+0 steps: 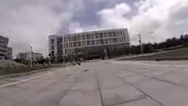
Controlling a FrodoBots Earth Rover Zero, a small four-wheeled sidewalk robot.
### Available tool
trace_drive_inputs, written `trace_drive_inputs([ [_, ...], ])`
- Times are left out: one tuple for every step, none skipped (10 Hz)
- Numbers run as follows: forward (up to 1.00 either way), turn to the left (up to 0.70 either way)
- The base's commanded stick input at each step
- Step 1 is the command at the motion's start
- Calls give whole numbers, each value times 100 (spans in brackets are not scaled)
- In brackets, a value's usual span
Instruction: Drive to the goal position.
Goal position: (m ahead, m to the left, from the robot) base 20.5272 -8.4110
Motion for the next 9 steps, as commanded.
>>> trace_drive_inputs([
  [70, 0],
  [70, 0],
  [70, 0],
  [70, 0],
  [70, 0],
  [70, 0],
  [70, 0],
  [70, 0],
  [70, 0],
])
